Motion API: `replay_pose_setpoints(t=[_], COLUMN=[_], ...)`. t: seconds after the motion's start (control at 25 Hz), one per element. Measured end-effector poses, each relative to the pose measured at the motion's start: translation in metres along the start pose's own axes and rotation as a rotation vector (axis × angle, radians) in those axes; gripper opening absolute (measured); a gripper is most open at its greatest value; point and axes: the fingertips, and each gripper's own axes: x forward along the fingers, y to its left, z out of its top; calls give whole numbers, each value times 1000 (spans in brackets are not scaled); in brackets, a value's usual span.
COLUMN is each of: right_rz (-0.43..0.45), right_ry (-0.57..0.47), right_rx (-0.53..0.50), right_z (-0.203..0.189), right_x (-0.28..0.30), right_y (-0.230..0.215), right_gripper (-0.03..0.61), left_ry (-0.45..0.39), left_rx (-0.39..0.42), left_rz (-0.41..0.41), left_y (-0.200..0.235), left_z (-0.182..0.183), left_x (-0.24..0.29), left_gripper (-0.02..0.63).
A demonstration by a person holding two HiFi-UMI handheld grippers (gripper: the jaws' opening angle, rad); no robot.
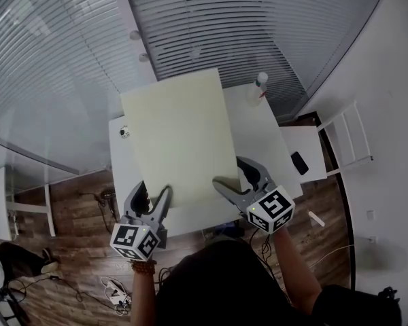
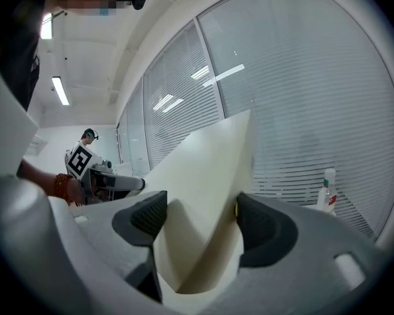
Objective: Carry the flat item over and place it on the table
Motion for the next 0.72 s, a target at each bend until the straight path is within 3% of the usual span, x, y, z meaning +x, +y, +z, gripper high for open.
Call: replay_pose_setpoints(t=[0.72], right_rz=[11], right_ry=[91], right_rx=[129], right_z=[-42], right_x=[77], right_y=[-47], right_gripper=[328], left_ry=[100], left_rx=[-71], left_rz=[20], left_y=[65], left_z=[-26], left_x=[64], left_gripper=[284])
